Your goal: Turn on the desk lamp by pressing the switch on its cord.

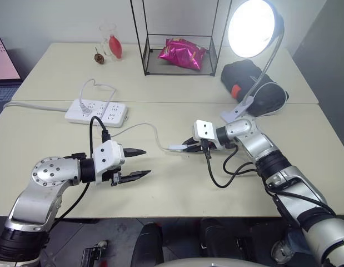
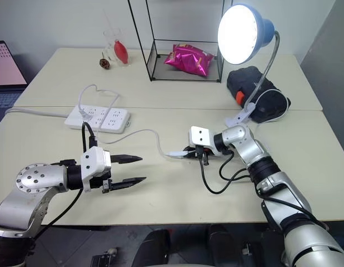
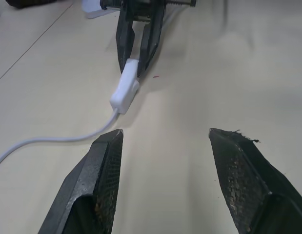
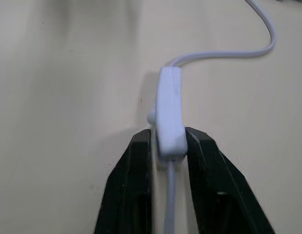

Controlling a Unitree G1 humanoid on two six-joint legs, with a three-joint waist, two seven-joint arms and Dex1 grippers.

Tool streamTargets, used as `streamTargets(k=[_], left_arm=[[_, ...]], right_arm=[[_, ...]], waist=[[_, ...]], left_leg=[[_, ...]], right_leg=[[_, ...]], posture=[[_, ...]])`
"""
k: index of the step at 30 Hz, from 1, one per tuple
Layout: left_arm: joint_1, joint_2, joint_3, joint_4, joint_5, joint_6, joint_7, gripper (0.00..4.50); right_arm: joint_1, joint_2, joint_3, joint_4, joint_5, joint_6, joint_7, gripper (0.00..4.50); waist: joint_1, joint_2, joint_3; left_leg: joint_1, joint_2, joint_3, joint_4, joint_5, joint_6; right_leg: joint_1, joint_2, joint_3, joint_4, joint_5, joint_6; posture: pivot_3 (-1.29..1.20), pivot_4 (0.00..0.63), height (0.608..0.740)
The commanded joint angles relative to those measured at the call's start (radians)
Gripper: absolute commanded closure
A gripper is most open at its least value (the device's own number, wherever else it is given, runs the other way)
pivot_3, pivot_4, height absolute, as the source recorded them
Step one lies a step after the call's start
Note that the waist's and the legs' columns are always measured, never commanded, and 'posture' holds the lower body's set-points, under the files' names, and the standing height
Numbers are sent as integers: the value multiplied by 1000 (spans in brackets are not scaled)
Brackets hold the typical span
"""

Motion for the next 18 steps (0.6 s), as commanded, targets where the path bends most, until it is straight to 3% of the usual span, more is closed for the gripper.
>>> streamTargets(k=[1,5,11,18], left_arm=[[1,0,46,-38,-47,56,38,1617],[-1,-10,45,-67,-76,139,86,1617],[-9,-17,71,-96,-104,231,151,1617],[50,29,110,-126,-123,250,124,1617]], right_arm=[[2,-15,-57,-69,36,16,11,2492],[37,-57,-98,-190,76,95,29,1568],[173,-195,-188,-533,187,261,57,172],[375,-331,-273,-844,278,416,19,172]], waist=[[0,0,0],[1,0,0],[7,0,0],[5,0,0]], left_leg=[[0,0,0,0,0,0],[0,0,0,0,0,0],[-1,0,-1,0,0,0],[0,0,-1,0,0,0]], right_leg=[[0,0,0,0,0,0],[0,0,0,0,0,0],[0,0,0,0,0,0],[0,0,0,0,-1,0]], posture=[[0,150,740],[0,150,740],[0,150,740],[0,150,740]])
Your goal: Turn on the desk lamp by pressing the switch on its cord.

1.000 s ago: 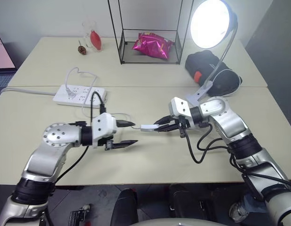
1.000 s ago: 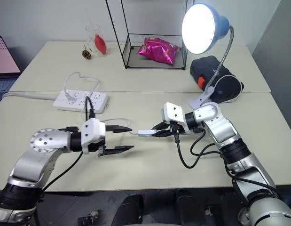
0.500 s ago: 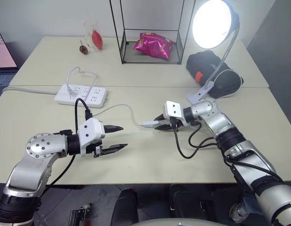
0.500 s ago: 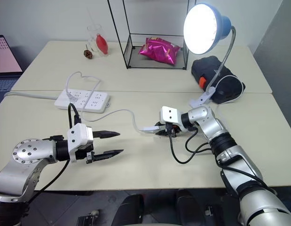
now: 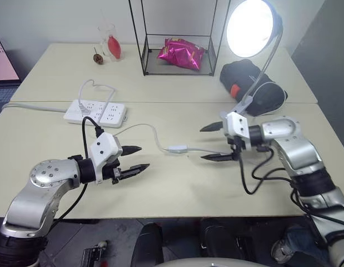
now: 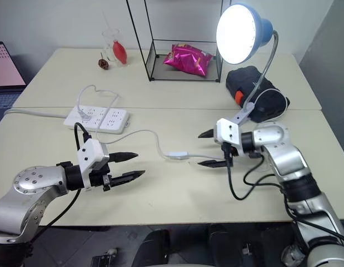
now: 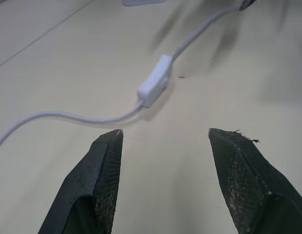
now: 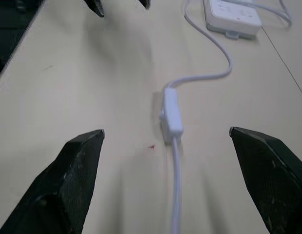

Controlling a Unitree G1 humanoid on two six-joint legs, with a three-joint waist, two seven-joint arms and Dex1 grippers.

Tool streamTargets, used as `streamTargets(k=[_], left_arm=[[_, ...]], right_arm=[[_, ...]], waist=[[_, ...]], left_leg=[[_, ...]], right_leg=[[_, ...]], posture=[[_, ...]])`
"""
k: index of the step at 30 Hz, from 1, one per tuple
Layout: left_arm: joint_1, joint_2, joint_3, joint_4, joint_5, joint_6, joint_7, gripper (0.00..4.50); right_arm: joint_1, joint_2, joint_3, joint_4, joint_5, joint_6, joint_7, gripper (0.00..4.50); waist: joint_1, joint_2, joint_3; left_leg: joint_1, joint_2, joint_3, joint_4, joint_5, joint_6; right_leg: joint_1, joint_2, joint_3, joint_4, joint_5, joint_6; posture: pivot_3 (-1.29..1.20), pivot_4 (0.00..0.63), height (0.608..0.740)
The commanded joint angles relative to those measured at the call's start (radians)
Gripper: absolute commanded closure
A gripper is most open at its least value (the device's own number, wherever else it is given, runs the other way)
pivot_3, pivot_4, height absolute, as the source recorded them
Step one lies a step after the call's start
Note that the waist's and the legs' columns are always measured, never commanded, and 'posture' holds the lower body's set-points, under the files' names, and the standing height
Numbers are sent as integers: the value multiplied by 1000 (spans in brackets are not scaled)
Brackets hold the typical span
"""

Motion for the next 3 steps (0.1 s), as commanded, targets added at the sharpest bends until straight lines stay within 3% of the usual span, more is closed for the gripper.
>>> streamTargets(k=[1,3], left_arm=[[10,33,57,-35,-35,18,-15,1617],[16,38,60,-32,-34,6,-25,1617]], right_arm=[[59,-40,-65,-161,64,83,-38,172],[79,-49,-75,-199,77,113,-60,172]], waist=[[-2,0,0],[-3,0,0]], left_leg=[[0,0,0,0,0,0],[1,0,0,0,0,0]], right_leg=[[0,0,0,0,0,0],[0,0,0,0,0,0]], posture=[[0,150,740],[0,150,740]])
